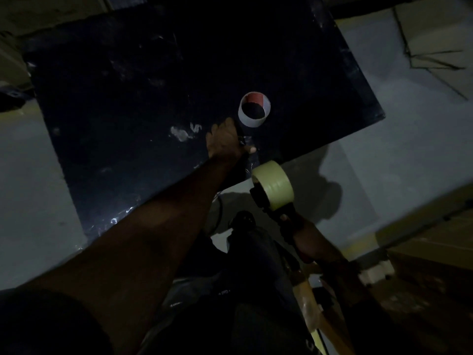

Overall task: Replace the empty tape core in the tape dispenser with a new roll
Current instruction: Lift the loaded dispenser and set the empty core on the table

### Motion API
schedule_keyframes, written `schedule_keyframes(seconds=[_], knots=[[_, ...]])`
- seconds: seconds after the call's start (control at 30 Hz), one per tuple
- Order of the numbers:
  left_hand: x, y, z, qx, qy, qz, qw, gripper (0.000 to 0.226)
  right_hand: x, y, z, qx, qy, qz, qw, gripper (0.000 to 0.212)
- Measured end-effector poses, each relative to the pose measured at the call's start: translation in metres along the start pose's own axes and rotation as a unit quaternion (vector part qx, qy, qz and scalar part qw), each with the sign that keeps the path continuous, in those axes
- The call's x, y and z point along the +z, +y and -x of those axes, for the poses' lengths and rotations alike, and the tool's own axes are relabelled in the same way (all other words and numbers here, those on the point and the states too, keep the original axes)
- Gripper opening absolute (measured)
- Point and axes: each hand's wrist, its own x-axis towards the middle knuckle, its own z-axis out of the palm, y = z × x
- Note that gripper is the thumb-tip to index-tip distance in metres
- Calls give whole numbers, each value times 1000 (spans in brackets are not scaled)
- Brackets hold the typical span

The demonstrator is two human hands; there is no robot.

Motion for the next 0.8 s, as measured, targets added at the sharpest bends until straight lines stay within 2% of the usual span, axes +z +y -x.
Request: schedule_keyframes(seconds=[0.2,0.33,0.43,0.53,0.63,0.8], knots=[[-1,-1,-2,2,-6,2,1000,90,13,-5,0,-27,11,5,1000,23],[1,-3,-6,11,-7,3,1000,93,12,34,4,69,5,26,997,40],[1,-5,-7,13,-5,2,1000,91,12,45,9,116,42,-19,992,37],[0,-5,-5,17,-8,-1,1000,89,11,29,14,63,50,-18,997,22],[-2,-6,-7,20,-13,12,1000,87,7,22,10,53,91,-88,991,31],[-14,-11,-9,1,-26,75,997,70,-5,27,11,38,100,-158,982,31]])
